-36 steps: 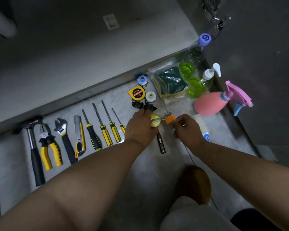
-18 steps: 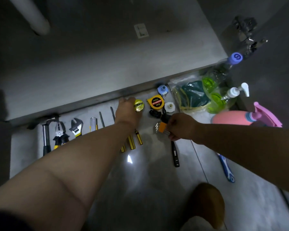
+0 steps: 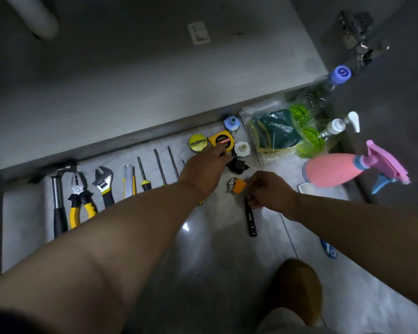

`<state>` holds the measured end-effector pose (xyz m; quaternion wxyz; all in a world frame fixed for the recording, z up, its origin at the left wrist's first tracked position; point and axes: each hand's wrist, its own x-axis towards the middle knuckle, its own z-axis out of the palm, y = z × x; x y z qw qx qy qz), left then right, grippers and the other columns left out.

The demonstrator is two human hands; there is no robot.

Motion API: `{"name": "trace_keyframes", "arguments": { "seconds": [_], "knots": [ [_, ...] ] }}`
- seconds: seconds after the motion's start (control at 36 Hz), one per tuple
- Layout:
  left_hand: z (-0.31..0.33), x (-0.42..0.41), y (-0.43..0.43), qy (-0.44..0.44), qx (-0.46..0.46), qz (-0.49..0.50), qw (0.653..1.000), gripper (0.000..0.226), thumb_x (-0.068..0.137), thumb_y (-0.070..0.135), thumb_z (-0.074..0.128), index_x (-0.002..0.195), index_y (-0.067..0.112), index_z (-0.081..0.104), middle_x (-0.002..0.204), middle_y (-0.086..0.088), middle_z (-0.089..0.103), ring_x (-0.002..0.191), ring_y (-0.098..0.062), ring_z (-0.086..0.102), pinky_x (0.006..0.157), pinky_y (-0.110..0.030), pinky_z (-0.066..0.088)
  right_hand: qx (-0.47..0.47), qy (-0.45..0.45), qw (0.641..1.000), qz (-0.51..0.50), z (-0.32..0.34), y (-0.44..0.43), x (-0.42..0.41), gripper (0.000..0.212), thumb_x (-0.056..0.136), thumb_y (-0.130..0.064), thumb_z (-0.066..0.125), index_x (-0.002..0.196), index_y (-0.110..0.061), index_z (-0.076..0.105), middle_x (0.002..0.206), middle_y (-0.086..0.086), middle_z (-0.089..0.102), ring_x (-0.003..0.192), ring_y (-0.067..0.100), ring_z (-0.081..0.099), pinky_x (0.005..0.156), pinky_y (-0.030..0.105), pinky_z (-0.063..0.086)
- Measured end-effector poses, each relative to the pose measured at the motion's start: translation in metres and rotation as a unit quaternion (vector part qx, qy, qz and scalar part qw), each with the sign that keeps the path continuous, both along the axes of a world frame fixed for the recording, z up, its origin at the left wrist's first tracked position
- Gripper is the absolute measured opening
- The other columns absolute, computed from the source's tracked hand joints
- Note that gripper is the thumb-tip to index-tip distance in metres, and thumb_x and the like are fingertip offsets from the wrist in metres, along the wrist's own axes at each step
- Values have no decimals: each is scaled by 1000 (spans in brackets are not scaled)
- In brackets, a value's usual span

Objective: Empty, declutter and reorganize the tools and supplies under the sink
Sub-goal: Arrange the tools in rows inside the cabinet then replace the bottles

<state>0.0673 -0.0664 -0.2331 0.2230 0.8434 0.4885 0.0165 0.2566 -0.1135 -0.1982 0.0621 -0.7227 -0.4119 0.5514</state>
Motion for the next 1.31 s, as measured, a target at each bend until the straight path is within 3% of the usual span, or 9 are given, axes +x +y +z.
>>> {"name": "trace_keyframes", "arguments": {
  "seconds": [0.25,0.39,0.53,0.67,0.78,0.92,1.0,1.11,1.31],
  "knots": [
    [-6,-9,4,23,5,-16,1000,42,90,-2,58,129,14,56,126,-6,47,109,-27,54,76,-42,53,2,11,1000,-9,-7,-9,6,12,96,-8,59,84,-11,61,81,14,68,61,20,69,62,32,58],
    [-4,-17,6,8,-14,30,999,21,94,7,57,114,11,58,123,-7,49,107,-28,52,85,-44,53,-7,35,999,-23,-7,-8,-3,8,94,-4,60,88,-8,62,90,16,68,58,16,69,56,26,57],
    [-2,-28,11,48,-9,36,998,36,89,-4,61,123,7,60,133,-10,46,122,-28,46,97,-38,49,-9,44,998,-41,-6,-7,-14,13,93,2,59,84,-7,61,88,16,65,54,16,67,52,25,58],
    [6,-40,11,84,-19,39,996,47,83,-11,64,126,8,61,135,-8,45,120,-27,46,91,-41,53,1,17,998,-64,-9,-5,-20,7,91,3,58,95,-1,62,93,20,70,67,26,72,70,45,64],
    [13,-44,9,111,-16,46,993,46,85,-6,64,128,10,60,132,-6,46,116,-26,48,86,-42,55,-4,12,996,-87,-10,-3,-26,11,91,4,59,97,-4,62,95,20,71,66,24,75,61,36,63],
    [16,-42,9,126,63,34,989,40,88,14,63,127,21,61,129,-4,51,116,-27,46,91,-36,41,8,-47,997,-54,-16,0,-37,12,86,-2,62,95,-11,60,99,16,72,86,35,73,80,48,62],
    [13,-34,13,114,76,-22,990,64,83,14,65,143,28,51,142,-6,47,128,-29,43,101,-40,39,15,-59,997,-48,-16,0,-42,17,82,-7,66,97,-11,60,101,15,72,92,34,71,84,46,60],
    [3,-19,18,142,40,-90,985,86,87,14,61,161,29,21,167,-1,18,155,-28,14,122,-43,19,16,-46,996,-72,-20,0,-42,25,77,-6,70,98,-9,58,100,19,71,93,39,70,84,51,59],
    [10,-17,26,222,47,-66,972,92,86,29,68,161,23,14,169,-4,9,156,-30,8,123,-47,18,20,-48,997,-50,-24,5,-42,28,76,-5,68,101,-10,57,101,18,71,98,38,68,89,50,57]
  ]
}}
